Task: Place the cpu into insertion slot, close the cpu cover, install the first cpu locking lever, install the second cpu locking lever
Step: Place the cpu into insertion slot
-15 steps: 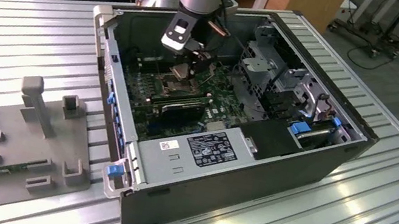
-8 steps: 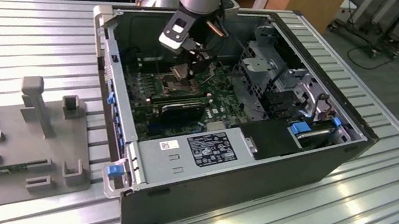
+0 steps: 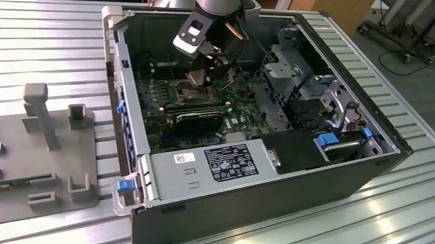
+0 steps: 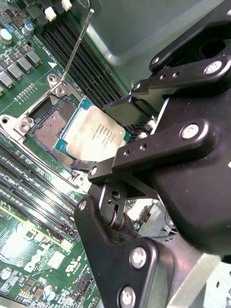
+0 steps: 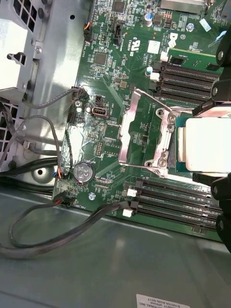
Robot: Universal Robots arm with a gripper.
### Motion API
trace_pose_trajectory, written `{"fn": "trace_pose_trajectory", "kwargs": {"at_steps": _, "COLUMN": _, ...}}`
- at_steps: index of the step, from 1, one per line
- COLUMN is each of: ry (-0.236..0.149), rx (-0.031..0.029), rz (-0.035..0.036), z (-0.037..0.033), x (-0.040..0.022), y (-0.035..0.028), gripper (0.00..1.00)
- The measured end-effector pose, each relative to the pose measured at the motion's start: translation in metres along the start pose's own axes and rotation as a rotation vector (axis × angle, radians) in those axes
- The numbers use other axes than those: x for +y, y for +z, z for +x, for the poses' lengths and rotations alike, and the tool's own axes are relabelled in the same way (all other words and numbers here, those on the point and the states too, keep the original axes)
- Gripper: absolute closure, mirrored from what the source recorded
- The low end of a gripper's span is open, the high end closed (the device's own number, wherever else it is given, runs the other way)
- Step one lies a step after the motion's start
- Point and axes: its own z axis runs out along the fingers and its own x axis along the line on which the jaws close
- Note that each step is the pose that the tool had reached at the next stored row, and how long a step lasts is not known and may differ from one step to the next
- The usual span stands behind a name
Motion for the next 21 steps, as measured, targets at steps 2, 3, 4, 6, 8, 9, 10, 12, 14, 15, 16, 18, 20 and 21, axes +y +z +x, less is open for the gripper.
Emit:
{"fn": "trace_pose_trajectory", "kwargs": {"at_steps": 2, "ry": 0.0, "rx": 0.0002, "rz": 0.0002, "z": 0.0, "x": 0.0, "y": 0.0, "gripper": 0.46}}
{"fn": "trace_pose_trajectory", "kwargs": {"at_steps": 3, "ry": 0.0, "rx": 0.0001, "rz": 0.0003, "z": 0.0, "x": 0.0, "y": 0.0, "gripper": 0.46}}
{"fn": "trace_pose_trajectory", "kwargs": {"at_steps": 4, "ry": 0.0, "rx": 0.0002, "rz": 0.0004, "z": 0.0, "x": 0.0, "y": 0.0, "gripper": 0.46}}
{"fn": "trace_pose_trajectory", "kwargs": {"at_steps": 6, "ry": 0.0, "rx": 0.0002, "rz": 0.0007, "z": 0.0, "x": 0.0, "y": 0.0, "gripper": 0.46}}
{"fn": "trace_pose_trajectory", "kwargs": {"at_steps": 8, "ry": 0.001, "rx": 0.0001, "rz": 0.0007, "z": 0.0, "x": 0.0, "y": 0.0, "gripper": 0.46}}
{"fn": "trace_pose_trajectory", "kwargs": {"at_steps": 9, "ry": 0.007, "rx": -0.0002, "rz": 0.0006, "z": 0.0, "x": 0.0001, "y": 0.0001, "gripper": 0.46}}
{"fn": "trace_pose_trajectory", "kwargs": {"at_steps": 10, "ry": 0.019, "rx": -0.0009, "rz": 0.0002, "z": 0.0, "x": 0.0001, "y": 0.0002, "gripper": 0.46}}
{"fn": "trace_pose_trajectory", "kwargs": {"at_steps": 12, "ry": 0.051, "rx": -0.003, "rz": -0.0002, "z": 0.0, "x": 0.0001, "y": 0.0003, "gripper": 0.46}}
{"fn": "trace_pose_trajectory", "kwargs": {"at_steps": 14, "ry": 0.073, "rx": -0.0044, "rz": -0.0005, "z": -0.0001, "x": 0.0, "y": 0.0004, "gripper": 0.46}}
{"fn": "trace_pose_trajectory", "kwargs": {"at_steps": 15, "ry": 0.074, "rx": -0.0046, "rz": -0.0005, "z": -0.0001, "x": 0.0, "y": 0.0004, "gripper": 0.46}}
{"fn": "trace_pose_trajectory", "kwargs": {"at_steps": 16, "ry": 0.074, "rx": -0.0046, "rz": -0.0005, "z": -0.0001, "x": 0.0, "y": 0.0004, "gripper": 0.46}}
{"fn": "trace_pose_trajectory", "kwargs": {"at_steps": 18, "ry": 0.077, "rx": -0.0047, "rz": -0.0007, "z": 0.0, "x": 0.0, "y": 0.0004, "gripper": 0.46}}
{"fn": "trace_pose_trajectory", "kwargs": {"at_steps": 20, "ry": 0.077, "rx": -0.0047, "rz": -0.0006, "z": 0.0, "x": 0.0, "y": 0.0004, "gripper": 0.46}}
{"fn": "trace_pose_trajectory", "kwargs": {"at_steps": 21, "ry": 0.077, "rx": -0.0047, "rz": -0.0006, "z": 0.0, "x": 0.0, "y": 0.0004, "gripper": 0.46}}
